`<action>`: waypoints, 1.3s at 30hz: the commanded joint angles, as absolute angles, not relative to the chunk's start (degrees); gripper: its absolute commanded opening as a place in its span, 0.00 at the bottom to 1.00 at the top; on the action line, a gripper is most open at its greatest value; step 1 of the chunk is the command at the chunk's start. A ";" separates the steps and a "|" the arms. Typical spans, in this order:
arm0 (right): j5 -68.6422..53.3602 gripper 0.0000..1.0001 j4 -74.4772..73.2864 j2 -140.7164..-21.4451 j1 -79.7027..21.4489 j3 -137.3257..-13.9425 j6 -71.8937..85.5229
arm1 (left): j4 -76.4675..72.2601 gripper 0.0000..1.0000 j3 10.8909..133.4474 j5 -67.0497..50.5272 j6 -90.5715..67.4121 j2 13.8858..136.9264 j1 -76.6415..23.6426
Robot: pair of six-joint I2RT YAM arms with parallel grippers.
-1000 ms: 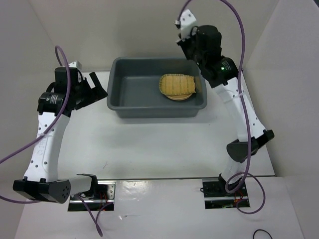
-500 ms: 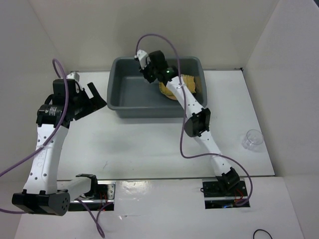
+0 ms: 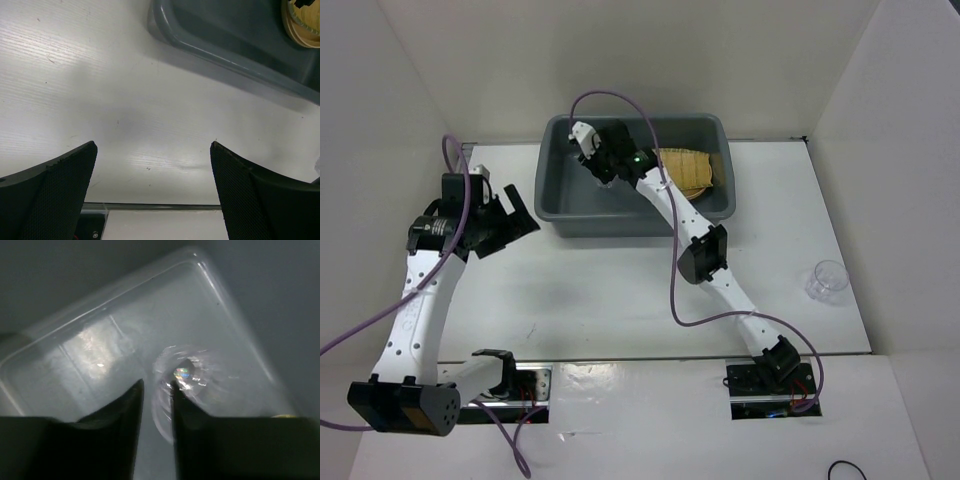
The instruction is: Place the mixed dishes into the plastic bin
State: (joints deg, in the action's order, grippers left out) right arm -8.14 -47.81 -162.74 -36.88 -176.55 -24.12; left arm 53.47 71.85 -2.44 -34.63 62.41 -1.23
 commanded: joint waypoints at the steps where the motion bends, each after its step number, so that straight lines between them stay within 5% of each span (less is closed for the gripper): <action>1: -4.66 0.36 -44.30 -164.09 -37.88 -179.30 -25.75 | 52.12 1.00 71.19 -3.16 -34.98 63.45 -0.88; 3: -3.16 0.57 -42.98 -162.60 -37.88 -179.30 -27.06 | 51.07 1.00 71.19 -3.16 -34.98 64.33 -0.88; 9: 2.45 0.81 -39.99 -152.33 -36.84 -179.30 -29.53 | 49.48 1.00 72.86 -3.69 -34.45 66.36 -0.88; 14: 4.13 0.81 -53.90 -137.22 -26.13 -179.30 -21.55 | 48.34 1.00 72.86 -3.69 -34.45 65.83 -0.88; 17: -1.13 0.49 -67.02 -131.50 -13.39 -179.30 -17.06 | 47.81 1.00 72.16 -3.69 -34.45 63.46 -0.88; 18: -3.67 0.49 -74.98 -130.44 -7.70 -178.77 -14.79 | 47.81 1.00 71.64 -3.69 -34.45 62.67 -0.88; 24: -11.68 0.52 -71.66 -96.55 10.34 -124.78 -25.82 | 47.81 1.00 67.24 -5.88 -36.12 60.73 -0.88; 28: -7.21 0.60 -61.36 -78.42 12.82 -91.49 -30.58 | 47.20 1.00 67.23 -5.89 -37.18 61.96 -2.20; 34: -0.46 0.63 -51.78 -73.13 15.47 -65.89 -24.79 | 47.72 1.00 69.26 -6.94 -37.18 62.49 -2.72; 39: 7.37 0.63 -46.06 -71.11 16.08 -61.08 -19.34 | 51.24 1.00 70.58 -6.94 -35.07 62.49 -2.72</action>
